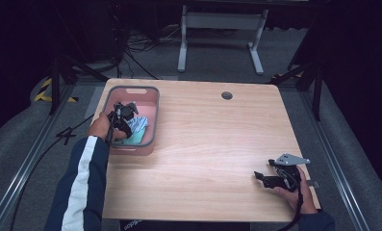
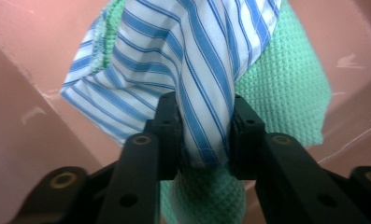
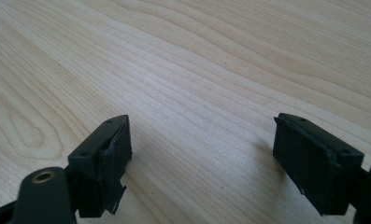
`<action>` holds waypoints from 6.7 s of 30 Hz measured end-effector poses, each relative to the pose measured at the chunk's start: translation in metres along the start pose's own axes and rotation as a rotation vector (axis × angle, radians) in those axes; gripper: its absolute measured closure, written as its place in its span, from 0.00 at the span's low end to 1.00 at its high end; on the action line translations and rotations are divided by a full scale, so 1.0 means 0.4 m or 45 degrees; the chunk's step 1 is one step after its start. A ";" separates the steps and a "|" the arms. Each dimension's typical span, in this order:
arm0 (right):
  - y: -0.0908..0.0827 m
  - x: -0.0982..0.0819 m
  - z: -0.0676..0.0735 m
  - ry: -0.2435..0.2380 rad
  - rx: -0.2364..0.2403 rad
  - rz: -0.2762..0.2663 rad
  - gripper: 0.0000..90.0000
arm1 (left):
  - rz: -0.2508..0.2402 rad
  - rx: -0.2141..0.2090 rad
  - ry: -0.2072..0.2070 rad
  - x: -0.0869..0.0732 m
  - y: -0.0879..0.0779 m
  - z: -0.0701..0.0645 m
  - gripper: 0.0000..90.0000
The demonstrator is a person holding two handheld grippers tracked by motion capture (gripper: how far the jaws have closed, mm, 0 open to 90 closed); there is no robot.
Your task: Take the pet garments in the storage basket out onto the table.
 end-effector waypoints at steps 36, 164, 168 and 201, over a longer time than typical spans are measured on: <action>0.000 0.000 0.000 0.000 -0.002 -0.001 0.22 | -0.611 0.185 0.014 -0.017 -0.211 -0.024 0.85; 0.000 0.000 0.000 0.004 0.001 -0.003 0.23 | -0.622 -0.101 0.533 0.364 -0.026 -0.484 0.84; 0.000 0.000 0.000 0.004 0.001 -0.003 0.23 | -0.597 -0.113 0.555 0.362 -0.002 -0.502 0.82; 0.000 0.000 -0.001 0.004 0.005 -0.002 0.23 | -0.752 -0.035 0.559 0.344 -0.113 -0.514 0.20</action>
Point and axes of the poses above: each handheld gripper's, and its own axes: y roughly forward along the jaws, x roughly out of its top, z roughly to its left, the point moved 7 cm from there along y, roughly forward along the jaws, and after that the axes turned 10 degrees about y, right-handed, at the moved point
